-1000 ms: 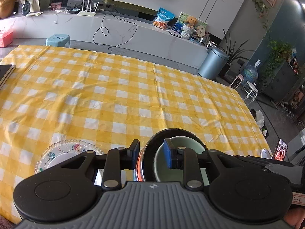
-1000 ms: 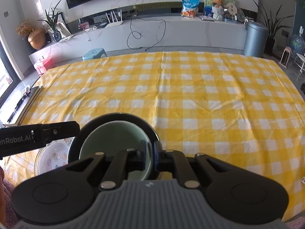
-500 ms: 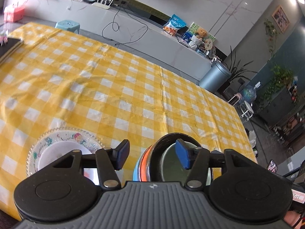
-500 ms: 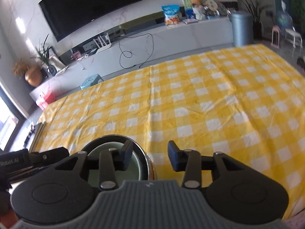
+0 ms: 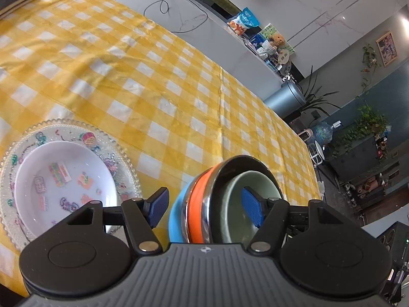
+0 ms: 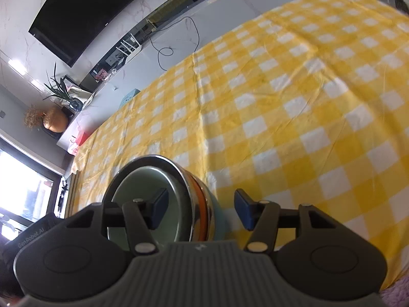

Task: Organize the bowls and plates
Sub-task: 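Close both tools on the rims of the nested bowl stack, then lift the nested bowl stack with both tools and lower it onto the saucer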

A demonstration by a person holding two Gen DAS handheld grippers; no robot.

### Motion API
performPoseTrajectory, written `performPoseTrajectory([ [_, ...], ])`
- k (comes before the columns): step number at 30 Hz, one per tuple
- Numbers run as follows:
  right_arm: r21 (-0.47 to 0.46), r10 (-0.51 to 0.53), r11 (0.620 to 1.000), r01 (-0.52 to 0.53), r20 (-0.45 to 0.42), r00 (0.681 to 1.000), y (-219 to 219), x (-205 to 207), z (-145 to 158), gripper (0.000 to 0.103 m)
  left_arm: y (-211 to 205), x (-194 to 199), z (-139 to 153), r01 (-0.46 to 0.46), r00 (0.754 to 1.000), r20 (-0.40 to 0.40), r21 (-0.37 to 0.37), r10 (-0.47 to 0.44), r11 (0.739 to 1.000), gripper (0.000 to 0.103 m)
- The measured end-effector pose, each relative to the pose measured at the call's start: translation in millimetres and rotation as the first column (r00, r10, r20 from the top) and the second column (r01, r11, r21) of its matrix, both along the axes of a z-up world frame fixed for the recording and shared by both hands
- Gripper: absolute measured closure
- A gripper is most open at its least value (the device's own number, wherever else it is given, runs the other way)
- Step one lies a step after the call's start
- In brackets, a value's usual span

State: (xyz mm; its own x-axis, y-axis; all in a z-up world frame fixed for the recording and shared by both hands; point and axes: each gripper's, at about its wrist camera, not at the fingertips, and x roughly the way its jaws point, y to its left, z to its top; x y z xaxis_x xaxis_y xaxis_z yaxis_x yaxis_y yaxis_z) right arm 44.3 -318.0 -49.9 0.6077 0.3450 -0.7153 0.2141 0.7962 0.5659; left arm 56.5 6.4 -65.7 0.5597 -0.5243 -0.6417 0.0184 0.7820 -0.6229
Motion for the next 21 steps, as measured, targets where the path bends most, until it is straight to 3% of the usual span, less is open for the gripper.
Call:
performPoseTrajectory([
  [9, 0.2, -0.03, 0.978, 0.057, -0.135, 0.99, -8.5, 7.5, -35.1, 0.041, -4.7, 4.1, -12.2, 0.048, 0.999, -0.019, 0.003, -0.048, 0.999, 0.027],
  [21, 0.177, -0.036, 0.982, 0.063, -0.149, 0.988, -10.8, 9.1, -36.8, 0.044, -10.9, 14.8, -29.5, 0.076, 0.994, -0.075, -0.01, -0.077, 0.997, 0.028],
])
